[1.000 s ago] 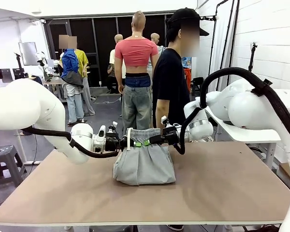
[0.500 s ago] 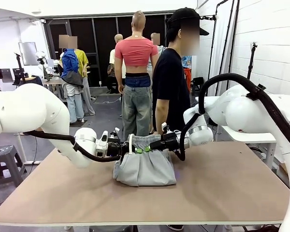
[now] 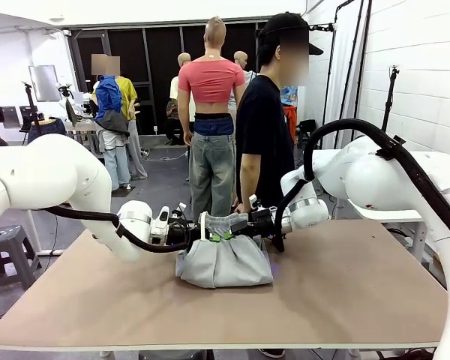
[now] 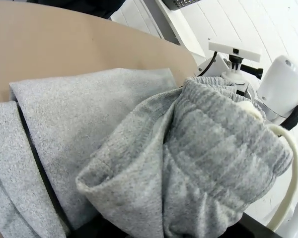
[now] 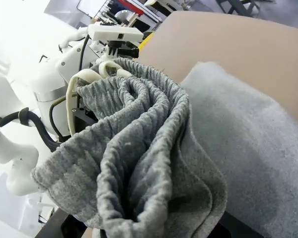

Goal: Fold the training pants.
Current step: Fold the Training pants in half.

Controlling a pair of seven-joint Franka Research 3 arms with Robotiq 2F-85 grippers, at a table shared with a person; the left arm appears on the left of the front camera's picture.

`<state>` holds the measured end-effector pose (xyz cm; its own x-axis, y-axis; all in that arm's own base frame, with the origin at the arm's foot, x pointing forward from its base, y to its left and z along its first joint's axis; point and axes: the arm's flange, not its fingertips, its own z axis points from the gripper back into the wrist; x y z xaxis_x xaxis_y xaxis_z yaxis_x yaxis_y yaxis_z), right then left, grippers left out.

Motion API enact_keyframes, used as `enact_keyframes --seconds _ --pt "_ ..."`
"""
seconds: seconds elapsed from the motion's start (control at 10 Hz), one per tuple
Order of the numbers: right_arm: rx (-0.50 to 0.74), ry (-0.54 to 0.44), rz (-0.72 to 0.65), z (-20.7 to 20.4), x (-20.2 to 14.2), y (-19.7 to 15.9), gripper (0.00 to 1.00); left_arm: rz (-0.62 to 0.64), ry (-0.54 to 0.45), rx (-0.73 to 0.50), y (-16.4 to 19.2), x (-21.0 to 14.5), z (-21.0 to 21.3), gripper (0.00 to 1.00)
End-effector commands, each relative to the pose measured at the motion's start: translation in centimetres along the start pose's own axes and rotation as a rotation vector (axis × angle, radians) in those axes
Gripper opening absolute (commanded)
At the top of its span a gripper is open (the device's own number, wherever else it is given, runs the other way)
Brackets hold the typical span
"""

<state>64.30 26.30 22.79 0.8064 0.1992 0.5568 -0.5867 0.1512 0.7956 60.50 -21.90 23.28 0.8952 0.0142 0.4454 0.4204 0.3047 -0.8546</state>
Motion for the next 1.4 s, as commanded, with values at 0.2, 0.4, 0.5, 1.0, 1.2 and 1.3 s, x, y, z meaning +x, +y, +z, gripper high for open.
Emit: enact_keyframes --seconds 0.2,0.4,0.5,1.0,1.2,1.3 --pt "-0.038 0.002 -0.044 0.9 0.5 -0.7 0.00 0.011 0.009 0.012 0.7 1.4 0.5 0.00" --pt "-0.055 0.024 -0.082 1.1 0.4 -0.5 0.39 0.028 0.001 0.022 0.8 1.5 0.8 0.33" --pt "-0.066 0.025 -0.088 1.5 0.4 -0.3 0.59 0.028 -0.006 0.028 0.6 1.5 1.2 0.53" --pt "-0.215 0.045 -0.094 7.2 1.0 1.1 1.00 0.014 -0.099 0.064 -0.3 2.4 6.5 1.00" --pt "-0.320 0.026 -0.060 11.1 1.2 3.0 1.00 -0.011 -0.152 0.077 -1.6 2.0 9.8 1.00" --pt "-0.356 -0.008 -0.029 12.9 1.2 4.5 1.00 -0.028 -0.174 0.092 -2.4 1.8 11.1 1.00"
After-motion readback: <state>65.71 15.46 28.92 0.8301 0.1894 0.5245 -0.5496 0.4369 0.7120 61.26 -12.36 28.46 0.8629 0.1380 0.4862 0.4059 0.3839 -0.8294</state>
